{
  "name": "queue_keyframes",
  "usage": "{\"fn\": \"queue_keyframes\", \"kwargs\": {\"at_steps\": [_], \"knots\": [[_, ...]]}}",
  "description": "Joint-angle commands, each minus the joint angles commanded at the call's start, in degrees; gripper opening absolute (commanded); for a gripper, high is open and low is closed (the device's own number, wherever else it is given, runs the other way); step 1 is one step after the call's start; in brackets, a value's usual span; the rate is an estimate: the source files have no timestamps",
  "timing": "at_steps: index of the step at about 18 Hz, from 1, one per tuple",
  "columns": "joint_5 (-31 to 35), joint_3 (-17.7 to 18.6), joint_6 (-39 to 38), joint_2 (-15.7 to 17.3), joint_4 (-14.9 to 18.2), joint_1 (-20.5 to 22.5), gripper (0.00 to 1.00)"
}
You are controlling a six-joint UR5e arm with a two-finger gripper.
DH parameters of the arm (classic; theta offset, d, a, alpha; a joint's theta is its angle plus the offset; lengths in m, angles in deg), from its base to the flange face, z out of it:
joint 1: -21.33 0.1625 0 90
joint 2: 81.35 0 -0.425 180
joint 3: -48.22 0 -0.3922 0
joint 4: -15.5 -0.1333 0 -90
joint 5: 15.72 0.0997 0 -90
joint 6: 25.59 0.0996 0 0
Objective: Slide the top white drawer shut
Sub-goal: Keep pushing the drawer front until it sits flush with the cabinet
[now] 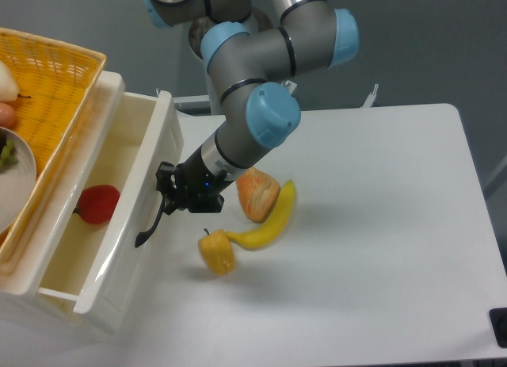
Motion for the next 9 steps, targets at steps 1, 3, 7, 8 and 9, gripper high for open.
{"fn": "queue_keyframes", "kwargs": {"at_steps": [1,3,7,8,9], "knots": [[0.0,0.0,-0.3,0.0,-0.1,-0.3,0.12],[0.1,0.0,-0.9,0.0,-0.2,-0.7,0.12],[0.1,-0.1,-1.1,0.1,-0.1,-1.6,0.12],[0.2,-0.1,-1.5,0.2,-0.2,-1.8,0.12],[0.2,-0.1,-2.0,0.3,-0.3,-1.9,0.12]]}}
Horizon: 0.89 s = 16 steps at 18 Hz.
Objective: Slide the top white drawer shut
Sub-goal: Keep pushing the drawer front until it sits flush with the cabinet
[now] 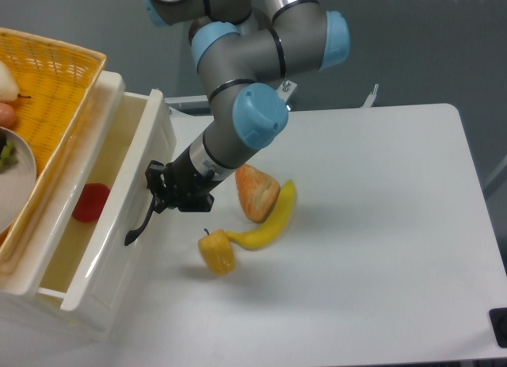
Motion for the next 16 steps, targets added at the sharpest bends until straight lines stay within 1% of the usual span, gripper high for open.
{"fn": "queue_keyframes", "kwargs": {"at_steps": [16], "knots": [[0.2,0.0,-1.8,0.3,-0.2,-2.7,0.12]]}}
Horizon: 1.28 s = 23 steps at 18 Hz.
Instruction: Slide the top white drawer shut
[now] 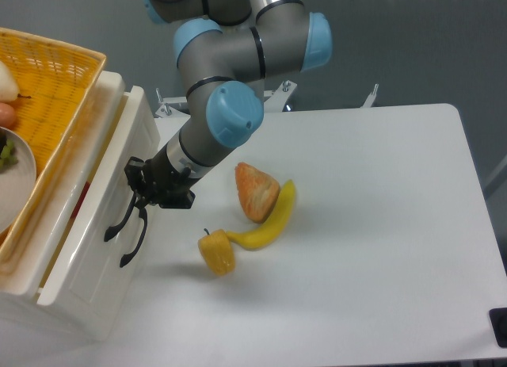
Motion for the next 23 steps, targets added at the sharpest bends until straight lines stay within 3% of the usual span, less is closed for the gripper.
{"fn": "queue_keyframes", "kwargs": {"at_steps": [12,15,18,23], "knots": [[0.1,0.2,-1.1,0.4,-0.2,-1.1,0.14],[0.1,0.2,-1.1,0.4,-0.2,-1.1,0.19],[0.1,0.1,-0.4,0.3,-0.4,-0.6,0.44],[4.8,-0.8,-0.3,0.5,-0.4,3.8,0.71]]}}
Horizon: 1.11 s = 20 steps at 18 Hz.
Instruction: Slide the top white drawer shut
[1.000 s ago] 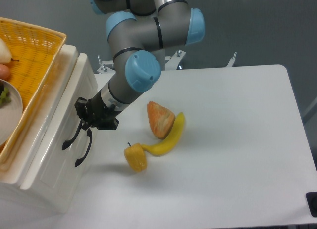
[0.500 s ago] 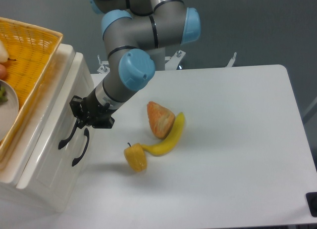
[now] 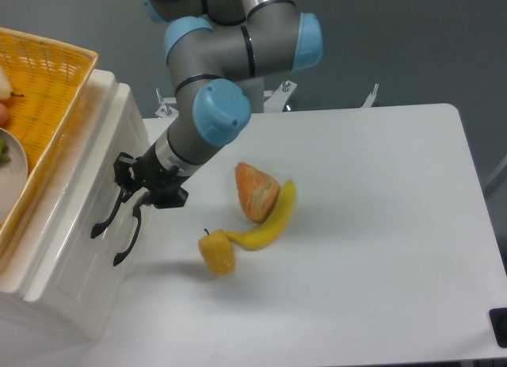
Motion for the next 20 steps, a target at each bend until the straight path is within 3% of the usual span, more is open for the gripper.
{"fn": "queue_keyframes", "kwargs": {"at_steps": [4,9,13,18,20], "knots": [[5.2,-2.1,0.1,-0.1,-0.1,4.4,1.00],[6.8,-5.2,0.8,-0.4,-1.6,9.5,1.00],[7.8,-5.5,8.7,-0.3,-4.7,13.5,1.00],[22.2,-5.0,23.5,-0.9,-4.2,16.3,1.00],[25.9,-4.8,28.5,-2.6,-4.8,17.8,1.00]]}}
